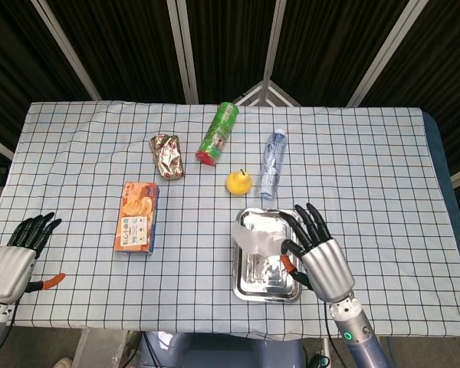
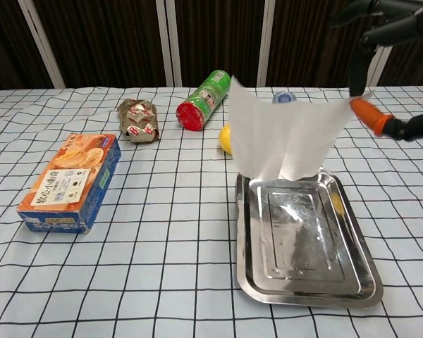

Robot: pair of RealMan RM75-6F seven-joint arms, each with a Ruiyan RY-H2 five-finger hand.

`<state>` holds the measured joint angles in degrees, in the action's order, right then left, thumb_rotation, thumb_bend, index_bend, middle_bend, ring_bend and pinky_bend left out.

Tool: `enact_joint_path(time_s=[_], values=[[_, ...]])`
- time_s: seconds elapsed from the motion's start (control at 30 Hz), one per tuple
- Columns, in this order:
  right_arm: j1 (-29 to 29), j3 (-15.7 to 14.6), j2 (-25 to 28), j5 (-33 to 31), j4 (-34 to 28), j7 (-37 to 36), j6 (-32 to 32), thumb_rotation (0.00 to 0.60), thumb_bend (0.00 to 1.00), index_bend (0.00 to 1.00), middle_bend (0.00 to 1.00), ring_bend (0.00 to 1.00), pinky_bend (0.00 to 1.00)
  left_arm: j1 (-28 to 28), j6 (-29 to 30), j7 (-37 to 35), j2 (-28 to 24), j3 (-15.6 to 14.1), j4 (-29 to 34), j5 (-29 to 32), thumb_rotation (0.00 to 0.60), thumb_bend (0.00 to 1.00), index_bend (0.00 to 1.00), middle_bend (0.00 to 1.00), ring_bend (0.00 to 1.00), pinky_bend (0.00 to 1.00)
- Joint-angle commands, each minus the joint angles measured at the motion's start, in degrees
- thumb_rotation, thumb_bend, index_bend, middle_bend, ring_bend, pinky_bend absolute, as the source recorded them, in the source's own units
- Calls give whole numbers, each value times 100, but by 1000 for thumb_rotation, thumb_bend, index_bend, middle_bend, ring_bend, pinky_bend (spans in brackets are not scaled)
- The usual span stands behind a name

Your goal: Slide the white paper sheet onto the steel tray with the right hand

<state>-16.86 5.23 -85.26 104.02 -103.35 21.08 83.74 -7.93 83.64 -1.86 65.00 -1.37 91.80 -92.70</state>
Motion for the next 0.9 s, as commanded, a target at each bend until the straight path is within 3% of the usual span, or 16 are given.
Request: enact_joint_path(time_s=[0.03, 0.23, 0.47, 0.9], values=[[37, -193, -159, 41, 189, 8, -63, 600, 541, 670, 184, 11, 0, -3, -2, -16, -4, -4, -7, -9, 600, 0, 0, 0, 0, 0], [190, -582, -341, 12, 877, -88, -136, 600, 541, 671, 184, 10, 0, -6, -5, -40, -6, -8, -18, -13, 600, 0, 0, 0, 0, 0], [327, -736, -422, -101, 1524, -188, -115, 600, 544, 678, 189, 11, 0, -4, -1, -26, -7, -10, -12, -15, 600, 0, 0, 0, 0, 0], [529, -995, -524, -232, 1900, -278, -164, 600, 549, 678, 189, 11, 0, 2, 10, -9, -4, -10, -10, -13, 600, 0, 0, 0, 0, 0]])
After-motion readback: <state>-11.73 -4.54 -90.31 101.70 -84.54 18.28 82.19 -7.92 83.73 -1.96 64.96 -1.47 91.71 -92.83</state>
